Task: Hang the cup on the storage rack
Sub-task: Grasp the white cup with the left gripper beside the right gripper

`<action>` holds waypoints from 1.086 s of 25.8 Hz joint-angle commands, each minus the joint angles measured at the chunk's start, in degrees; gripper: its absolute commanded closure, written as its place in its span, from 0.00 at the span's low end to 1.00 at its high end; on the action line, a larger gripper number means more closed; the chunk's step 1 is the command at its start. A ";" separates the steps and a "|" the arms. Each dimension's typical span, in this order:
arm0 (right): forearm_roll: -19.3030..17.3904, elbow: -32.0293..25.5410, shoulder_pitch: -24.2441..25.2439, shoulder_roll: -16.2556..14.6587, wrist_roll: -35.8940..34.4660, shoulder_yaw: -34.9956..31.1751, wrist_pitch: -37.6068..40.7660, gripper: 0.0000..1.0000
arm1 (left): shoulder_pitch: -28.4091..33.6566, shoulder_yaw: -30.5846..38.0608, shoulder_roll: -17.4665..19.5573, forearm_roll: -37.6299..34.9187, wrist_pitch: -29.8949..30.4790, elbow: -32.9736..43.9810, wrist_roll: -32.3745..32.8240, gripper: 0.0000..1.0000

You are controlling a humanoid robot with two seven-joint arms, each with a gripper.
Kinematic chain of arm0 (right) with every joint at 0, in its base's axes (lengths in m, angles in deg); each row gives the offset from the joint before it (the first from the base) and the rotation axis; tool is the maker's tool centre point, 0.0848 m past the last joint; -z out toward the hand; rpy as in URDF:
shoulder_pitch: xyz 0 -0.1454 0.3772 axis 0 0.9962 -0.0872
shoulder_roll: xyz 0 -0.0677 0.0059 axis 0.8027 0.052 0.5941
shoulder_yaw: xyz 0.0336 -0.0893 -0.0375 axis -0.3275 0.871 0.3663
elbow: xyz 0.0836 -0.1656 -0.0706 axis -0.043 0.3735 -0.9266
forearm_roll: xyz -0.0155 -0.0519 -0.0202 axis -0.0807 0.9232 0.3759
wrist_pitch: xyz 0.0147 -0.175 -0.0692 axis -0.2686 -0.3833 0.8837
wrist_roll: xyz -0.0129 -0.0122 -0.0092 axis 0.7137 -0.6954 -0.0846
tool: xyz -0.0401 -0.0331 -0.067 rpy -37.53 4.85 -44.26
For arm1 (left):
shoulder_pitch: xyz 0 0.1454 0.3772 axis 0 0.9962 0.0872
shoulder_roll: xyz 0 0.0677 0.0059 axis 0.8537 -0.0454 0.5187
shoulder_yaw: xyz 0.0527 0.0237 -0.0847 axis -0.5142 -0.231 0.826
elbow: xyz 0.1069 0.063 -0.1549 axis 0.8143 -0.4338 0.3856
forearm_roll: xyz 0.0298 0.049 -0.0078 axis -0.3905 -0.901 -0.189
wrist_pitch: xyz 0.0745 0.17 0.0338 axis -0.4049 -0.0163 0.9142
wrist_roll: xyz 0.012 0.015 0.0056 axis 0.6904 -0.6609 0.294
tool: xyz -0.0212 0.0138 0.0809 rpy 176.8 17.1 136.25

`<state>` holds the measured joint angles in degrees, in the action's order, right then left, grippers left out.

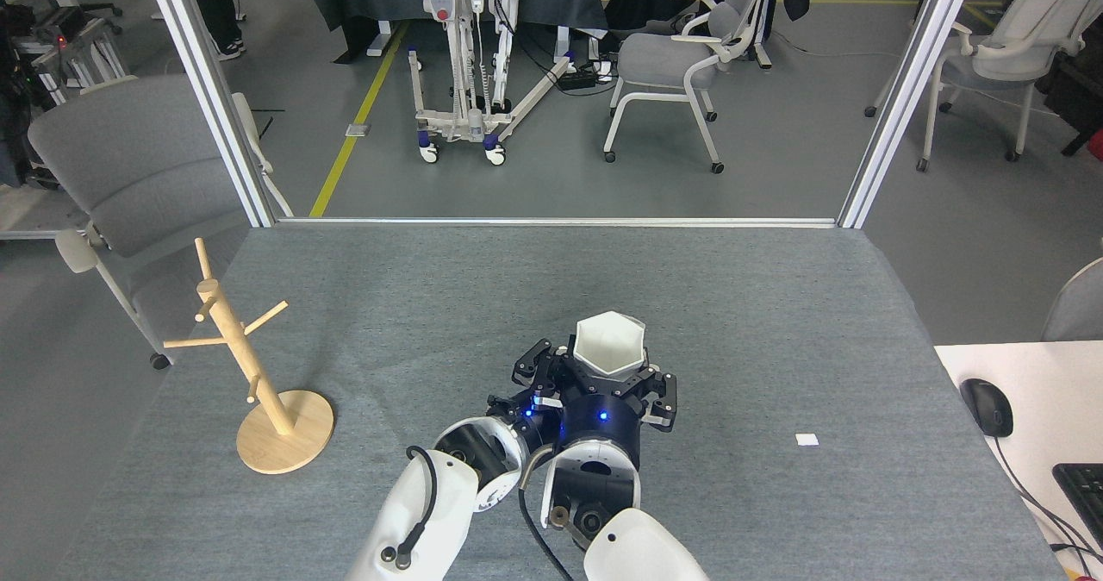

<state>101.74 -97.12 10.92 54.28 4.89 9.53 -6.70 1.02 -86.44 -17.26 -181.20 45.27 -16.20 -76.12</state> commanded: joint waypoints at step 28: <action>5.31 0.00 0.91 2.59 -2.42 1.99 3.43 0.01 | 0.39 0.29 0.69 1.06 2.14 -0.54 1.82 1.00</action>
<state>106.15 -97.10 11.86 56.39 4.89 9.04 -7.57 1.31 -86.13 -16.67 -180.08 45.65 -16.57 -75.10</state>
